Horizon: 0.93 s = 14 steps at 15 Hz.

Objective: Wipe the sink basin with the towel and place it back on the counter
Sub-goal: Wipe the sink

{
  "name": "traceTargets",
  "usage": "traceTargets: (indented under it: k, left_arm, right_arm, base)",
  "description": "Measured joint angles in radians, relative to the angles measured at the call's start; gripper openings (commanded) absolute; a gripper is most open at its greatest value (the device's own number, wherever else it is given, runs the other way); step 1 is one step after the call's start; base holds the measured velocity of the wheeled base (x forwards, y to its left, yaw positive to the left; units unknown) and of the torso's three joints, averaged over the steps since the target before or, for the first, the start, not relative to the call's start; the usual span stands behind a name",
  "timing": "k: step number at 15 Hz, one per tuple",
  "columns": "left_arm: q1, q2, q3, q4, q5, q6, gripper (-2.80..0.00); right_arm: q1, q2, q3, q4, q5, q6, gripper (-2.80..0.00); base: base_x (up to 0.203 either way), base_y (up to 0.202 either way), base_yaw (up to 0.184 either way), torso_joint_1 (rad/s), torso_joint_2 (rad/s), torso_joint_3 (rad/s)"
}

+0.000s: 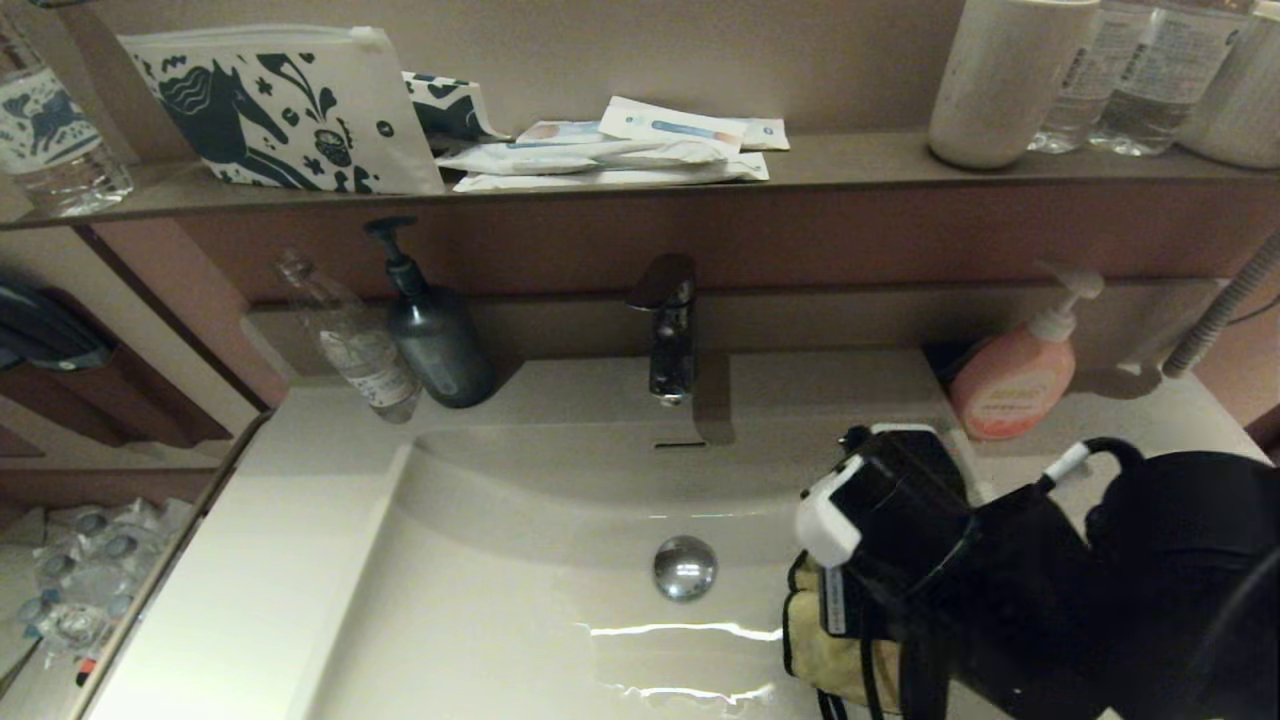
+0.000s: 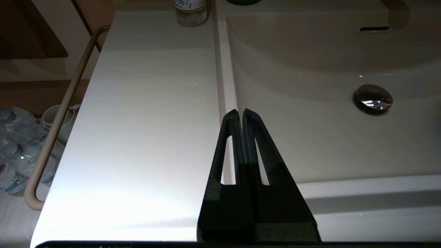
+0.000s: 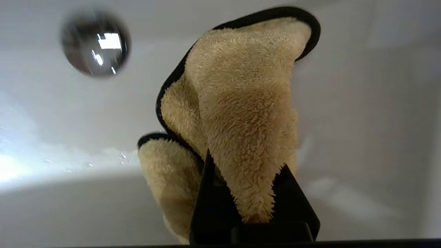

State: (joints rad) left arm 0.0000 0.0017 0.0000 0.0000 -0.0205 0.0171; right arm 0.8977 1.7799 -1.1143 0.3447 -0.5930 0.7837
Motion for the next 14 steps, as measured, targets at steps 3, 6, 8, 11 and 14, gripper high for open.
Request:
traceTargets:
  k: [3,6,8,11,14]
  left_arm:
    - [0.000,0.000,0.000,0.000,0.000,0.000,-2.80]
    - [0.000,0.000,0.000,0.000,0.000,-0.001,-2.80]
    - [0.000,0.000,0.000,0.000,0.000,0.000,-2.80]
    - [0.000,0.000,0.000,0.000,0.000,0.000,-2.80]
    - [0.000,0.000,0.000,0.000,0.000,0.000,-2.80]
  right_arm:
    - [0.018,0.123,-0.038,-0.007,0.005,0.084,-2.80]
    - [0.020,0.209,-0.057,-0.010,0.088,0.152,-2.80]
    - [0.014,0.248,-0.048,-0.013,0.132,0.164,-2.80]
    - [-0.028,0.295,-0.009,-0.070,0.147,0.163,-2.80]
    - [-0.056,0.318,0.049,-0.102,0.154,0.134,-2.80]
  base:
    - [0.000,0.000,0.000,0.000,0.00,0.000]
    - [0.000,0.000,0.000,0.000,0.00,0.000]
    - [0.000,0.000,0.000,0.000,0.00,0.000]
    - [0.000,0.000,0.000,0.000,0.00,0.000]
    - [0.000,0.000,0.000,0.000,0.00,0.000]
